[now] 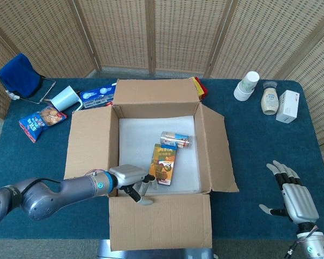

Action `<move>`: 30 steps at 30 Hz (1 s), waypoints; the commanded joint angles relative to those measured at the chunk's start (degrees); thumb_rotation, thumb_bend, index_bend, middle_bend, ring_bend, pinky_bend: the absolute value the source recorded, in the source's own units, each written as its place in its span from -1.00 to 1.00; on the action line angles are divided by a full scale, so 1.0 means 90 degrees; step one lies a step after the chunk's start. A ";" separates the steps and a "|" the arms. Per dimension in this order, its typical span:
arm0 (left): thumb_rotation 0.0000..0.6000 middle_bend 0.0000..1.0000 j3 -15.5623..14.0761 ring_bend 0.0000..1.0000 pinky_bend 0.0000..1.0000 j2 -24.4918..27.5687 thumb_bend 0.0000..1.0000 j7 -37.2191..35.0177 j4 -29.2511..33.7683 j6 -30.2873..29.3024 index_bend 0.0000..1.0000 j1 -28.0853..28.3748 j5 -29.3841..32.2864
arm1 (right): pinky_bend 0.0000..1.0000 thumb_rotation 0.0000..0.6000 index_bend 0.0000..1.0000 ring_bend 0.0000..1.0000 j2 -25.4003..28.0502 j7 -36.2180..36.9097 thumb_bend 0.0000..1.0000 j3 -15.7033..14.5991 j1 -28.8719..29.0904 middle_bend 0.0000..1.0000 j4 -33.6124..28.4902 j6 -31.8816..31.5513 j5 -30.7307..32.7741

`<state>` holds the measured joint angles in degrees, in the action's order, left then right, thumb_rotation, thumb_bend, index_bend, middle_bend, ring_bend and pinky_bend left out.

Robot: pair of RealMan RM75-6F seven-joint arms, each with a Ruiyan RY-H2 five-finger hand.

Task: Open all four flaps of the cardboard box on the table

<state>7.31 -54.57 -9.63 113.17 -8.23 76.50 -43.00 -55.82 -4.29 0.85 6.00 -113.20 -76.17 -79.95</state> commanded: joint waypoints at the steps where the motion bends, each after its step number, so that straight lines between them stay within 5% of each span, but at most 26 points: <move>1: 0.06 -0.01 0.0053 -0.01 0.23 0.0018 -0.72 -0.0122 -0.0022 0.0045 -0.49 -0.0043 -0.0092 | -0.98 1.00 -1.00 -1.00 0.0004 0.0011 -1.00 0.0004 0.0002 -1.00 0.0002 0.0002 0.0003; 5: 0.07 -0.02 0.0017 -0.03 0.17 0.0187 -0.72 -0.0034 0.0038 -0.0234 -0.49 -0.0111 -0.0373 | -0.98 1.00 -1.00 -1.00 0.0011 0.0022 -1.00 -0.0003 0.0005 -1.00 0.0004 0.0016 -0.0002; 9: 0.04 -0.08 -0.0134 -0.20 -0.06 0.0530 -0.72 0.0334 0.0341 -0.1232 -0.48 -0.0309 -0.0663 | -0.98 1.00 -1.00 -1.00 0.0013 0.0023 -1.00 -0.0004 0.0003 -1.00 0.0002 0.0013 -0.0007; 23: 0.04 -0.85 -0.0831 -0.94 -0.81 0.1159 -0.72 0.2526 0.1382 -0.5110 -0.50 -0.2024 -0.1439 | -0.98 1.00 -1.00 -1.00 -0.0052 -0.0116 -1.00 -0.0015 -0.0001 -1.00 -0.0011 -0.0022 -0.0034; 30: 0.20 -0.92 -0.1371 -1.00 -0.88 0.1098 -0.71 0.2381 0.1195 -0.7103 -0.52 -0.3833 -0.3436 | -0.98 1.00 -1.00 -1.00 -0.0127 -0.0274 -1.00 0.0032 -0.0031 -1.00 0.0009 -0.0139 0.0033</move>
<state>-1.74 -44.81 12.11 124.41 -64.82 50.11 -65.32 -56.85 -6.55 1.05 5.79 -113.12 -77.22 -79.71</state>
